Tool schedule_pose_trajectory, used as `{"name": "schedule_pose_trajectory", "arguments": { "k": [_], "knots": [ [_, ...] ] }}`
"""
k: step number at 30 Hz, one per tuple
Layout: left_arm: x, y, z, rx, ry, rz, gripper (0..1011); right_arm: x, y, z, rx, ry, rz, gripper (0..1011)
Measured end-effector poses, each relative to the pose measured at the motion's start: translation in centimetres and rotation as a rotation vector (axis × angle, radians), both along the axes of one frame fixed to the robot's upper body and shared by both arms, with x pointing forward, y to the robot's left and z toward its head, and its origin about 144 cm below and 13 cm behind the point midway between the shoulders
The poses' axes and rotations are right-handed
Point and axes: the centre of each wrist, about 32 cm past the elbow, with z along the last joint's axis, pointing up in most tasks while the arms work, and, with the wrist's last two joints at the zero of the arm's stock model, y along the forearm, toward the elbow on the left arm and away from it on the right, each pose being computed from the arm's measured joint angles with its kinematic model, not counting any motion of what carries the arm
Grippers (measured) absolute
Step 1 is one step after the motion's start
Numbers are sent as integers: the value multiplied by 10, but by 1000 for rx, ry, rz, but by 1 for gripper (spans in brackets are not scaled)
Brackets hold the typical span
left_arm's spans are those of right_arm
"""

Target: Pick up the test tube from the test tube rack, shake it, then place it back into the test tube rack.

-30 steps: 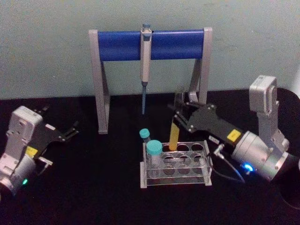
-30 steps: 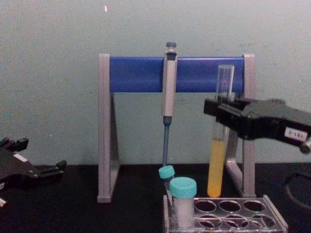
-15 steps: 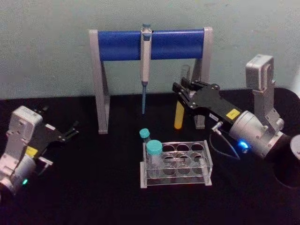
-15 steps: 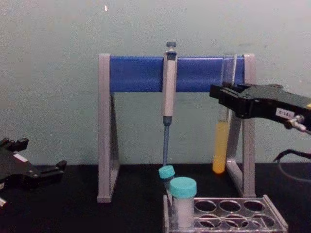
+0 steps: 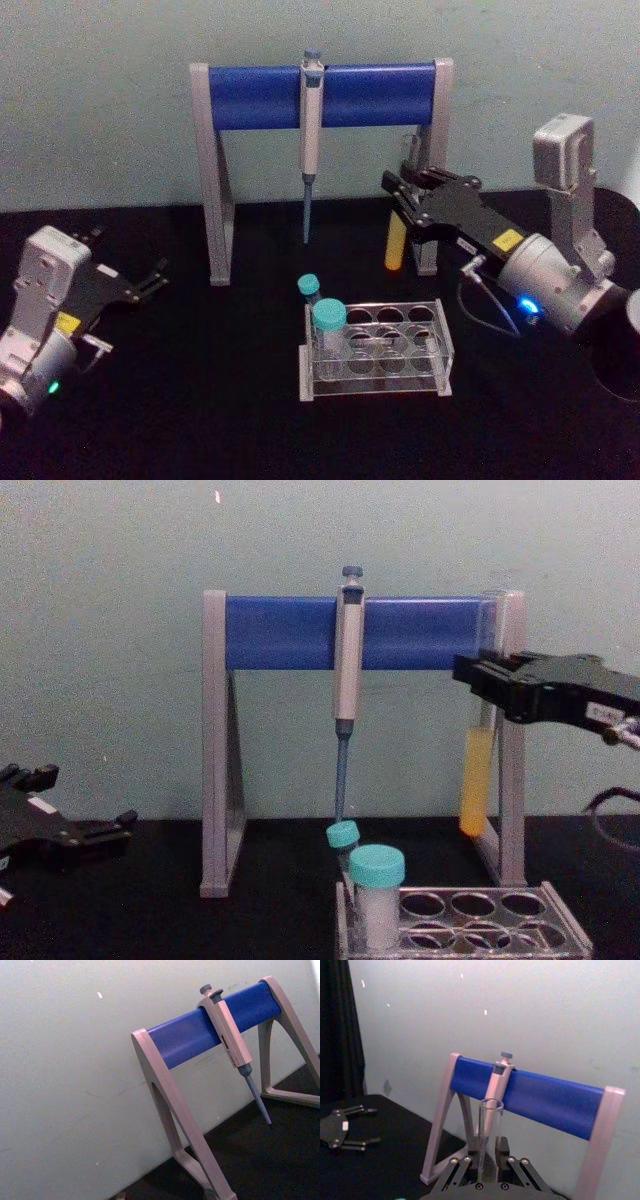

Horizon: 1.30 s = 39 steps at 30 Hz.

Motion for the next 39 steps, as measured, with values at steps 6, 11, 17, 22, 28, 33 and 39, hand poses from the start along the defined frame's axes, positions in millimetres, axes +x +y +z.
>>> {"name": "schedule_pose_trajectory", "arguments": {
  "k": [6, 11, 17, 22, 28, 33, 39],
  "knots": [
    [0, 0, 0, 0, 0, 0, 1001, -15, -11, 0, -18, 10, -18, 235],
    [0, 0, 0, 0, 0, 0, 1001, -31, -16, 1, -32, 22, 3, 235],
    [0, 0, 0, 0, 0, 0, 1001, -43, -12, -2, -24, 44, 69, 235],
    [0, 0, 0, 0, 0, 0, 1001, -39, 0, -5, -2, 52, 123, 235],
    [0, 0, 0, 0, 0, 0, 1001, -23, 12, -9, 32, 40, 138, 235],
    [0, 0, 0, 0, 0, 0, 1001, -12, 14, -10, 45, 31, 119, 235],
    [0, 0, 0, 0, 0, 0, 1001, -6, 13, -9, 50, 28, 89, 235]
  ]
}}
